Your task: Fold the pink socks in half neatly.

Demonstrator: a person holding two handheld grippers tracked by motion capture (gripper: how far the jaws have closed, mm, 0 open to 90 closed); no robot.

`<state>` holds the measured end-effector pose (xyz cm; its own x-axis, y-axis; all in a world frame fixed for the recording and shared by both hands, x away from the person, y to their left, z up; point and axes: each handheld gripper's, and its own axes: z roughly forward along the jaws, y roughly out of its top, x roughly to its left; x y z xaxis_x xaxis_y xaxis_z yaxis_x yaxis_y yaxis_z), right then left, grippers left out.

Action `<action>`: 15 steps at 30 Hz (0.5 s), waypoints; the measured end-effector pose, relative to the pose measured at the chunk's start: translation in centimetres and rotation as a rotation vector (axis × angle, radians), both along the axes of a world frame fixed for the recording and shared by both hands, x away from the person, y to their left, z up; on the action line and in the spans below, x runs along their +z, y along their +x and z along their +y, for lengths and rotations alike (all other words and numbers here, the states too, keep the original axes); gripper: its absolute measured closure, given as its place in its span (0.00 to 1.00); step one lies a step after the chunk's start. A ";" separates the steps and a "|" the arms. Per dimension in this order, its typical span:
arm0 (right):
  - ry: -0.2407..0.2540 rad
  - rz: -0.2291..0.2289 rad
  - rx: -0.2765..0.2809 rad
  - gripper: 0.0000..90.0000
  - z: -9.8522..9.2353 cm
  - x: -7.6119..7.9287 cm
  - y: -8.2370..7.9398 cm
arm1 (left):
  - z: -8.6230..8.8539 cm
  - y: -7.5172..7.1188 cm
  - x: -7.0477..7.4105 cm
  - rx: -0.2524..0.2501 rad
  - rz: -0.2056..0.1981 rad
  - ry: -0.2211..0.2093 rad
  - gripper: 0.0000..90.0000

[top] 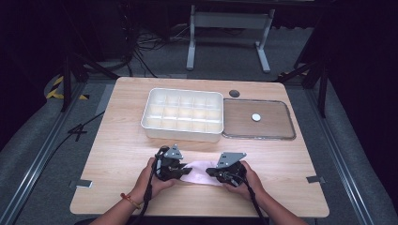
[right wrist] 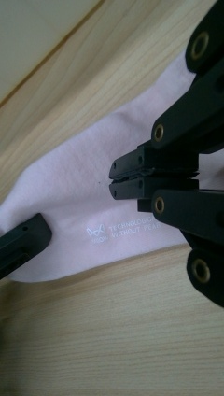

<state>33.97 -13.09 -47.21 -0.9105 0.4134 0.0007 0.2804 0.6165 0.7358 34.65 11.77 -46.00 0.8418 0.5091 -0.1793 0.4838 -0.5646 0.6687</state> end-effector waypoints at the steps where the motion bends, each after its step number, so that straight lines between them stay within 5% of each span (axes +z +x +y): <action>1: -0.004 0.003 0.003 0.99 0.1 -0.1 0.1 | 0.0 0.0 0.0 -0.001 -0.001 0.002 0.88; 15: -0.014 0.025 0.008 0.99 1.6 -0.2 0.7 | 0.4 0.1 0.5 0.017 -0.029 -0.060 0.86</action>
<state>34.71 -11.51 -47.45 -0.9136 0.4062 0.0178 0.2937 0.6290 0.7198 34.71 12.19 -45.50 0.8384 0.5125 -0.1857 0.4732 -0.5153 0.7145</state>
